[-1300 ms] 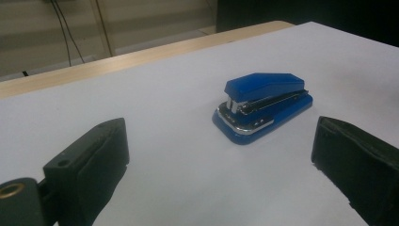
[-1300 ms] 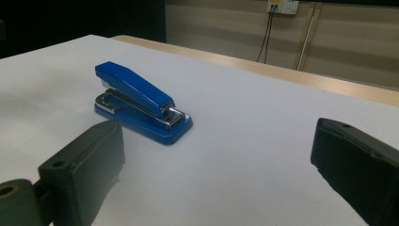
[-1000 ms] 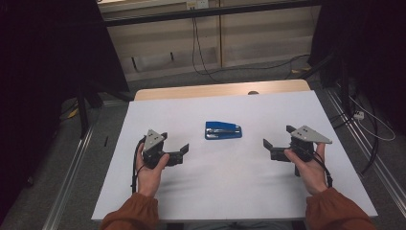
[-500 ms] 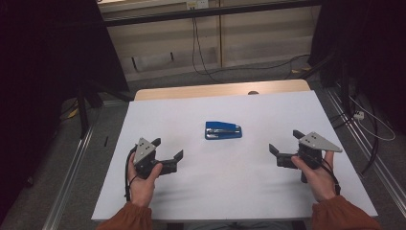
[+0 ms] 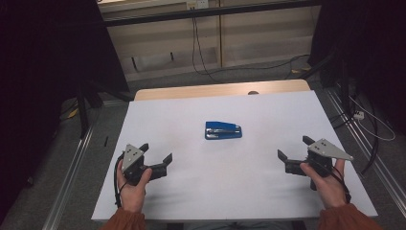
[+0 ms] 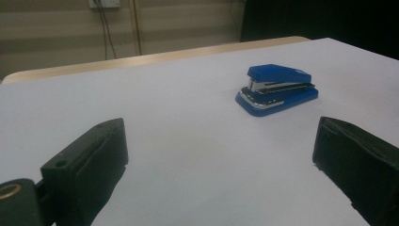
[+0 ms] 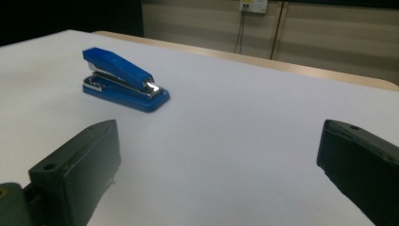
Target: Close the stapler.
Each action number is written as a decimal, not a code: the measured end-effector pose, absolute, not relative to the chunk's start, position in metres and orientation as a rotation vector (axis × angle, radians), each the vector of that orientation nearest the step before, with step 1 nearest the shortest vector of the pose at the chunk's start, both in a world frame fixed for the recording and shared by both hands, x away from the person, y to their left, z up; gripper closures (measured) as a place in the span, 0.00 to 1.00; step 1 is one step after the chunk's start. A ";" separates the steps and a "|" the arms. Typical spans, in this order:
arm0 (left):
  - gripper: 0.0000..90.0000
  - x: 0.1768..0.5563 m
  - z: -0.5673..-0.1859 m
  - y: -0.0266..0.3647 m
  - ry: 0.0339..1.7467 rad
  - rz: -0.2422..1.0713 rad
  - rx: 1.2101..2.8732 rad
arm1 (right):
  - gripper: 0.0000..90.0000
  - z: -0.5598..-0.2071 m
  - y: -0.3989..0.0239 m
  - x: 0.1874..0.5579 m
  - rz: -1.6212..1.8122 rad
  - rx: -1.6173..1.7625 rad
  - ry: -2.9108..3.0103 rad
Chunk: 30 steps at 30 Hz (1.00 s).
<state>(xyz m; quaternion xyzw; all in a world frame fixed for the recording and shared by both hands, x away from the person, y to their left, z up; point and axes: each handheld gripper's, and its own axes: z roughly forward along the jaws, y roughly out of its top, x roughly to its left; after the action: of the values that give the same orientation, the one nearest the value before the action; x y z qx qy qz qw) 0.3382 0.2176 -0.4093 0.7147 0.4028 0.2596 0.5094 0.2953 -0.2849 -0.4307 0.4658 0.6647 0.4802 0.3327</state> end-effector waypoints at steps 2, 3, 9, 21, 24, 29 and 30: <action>0.04 0.335 -0.410 0.220 0.976 0.629 1.719 | 0.00 -0.431 -0.287 0.292 1.259 1.227 1.730; 0.04 0.334 -0.411 0.220 0.971 0.636 1.732 | 0.00 -0.431 -0.288 0.290 1.260 1.226 1.723; 0.04 0.326 -0.415 0.220 0.955 0.628 1.760 | 0.00 -0.435 -0.291 0.281 1.261 1.239 1.700; 0.04 0.320 -0.415 0.224 0.958 0.655 1.780 | 0.00 -0.437 -0.298 0.266 1.259 1.234 1.665; 0.04 0.317 -0.416 0.224 0.955 0.643 1.791 | 0.00 -0.438 -0.299 0.262 1.260 1.236 1.655; 0.04 0.311 -0.416 0.226 0.965 0.643 1.783 | 0.00 -0.440 -0.301 0.257 1.249 1.247 1.662; 0.04 0.310 -0.415 0.227 0.975 0.641 1.765 | 0.00 -0.440 -0.300 0.256 1.241 1.240 1.668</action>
<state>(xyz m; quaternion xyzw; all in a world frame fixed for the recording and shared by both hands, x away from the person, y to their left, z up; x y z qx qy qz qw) 0.3105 0.2268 -0.4154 0.7270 0.4013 0.2638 0.4907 0.2562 -0.3003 -0.4402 0.4792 0.6448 0.4798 0.3527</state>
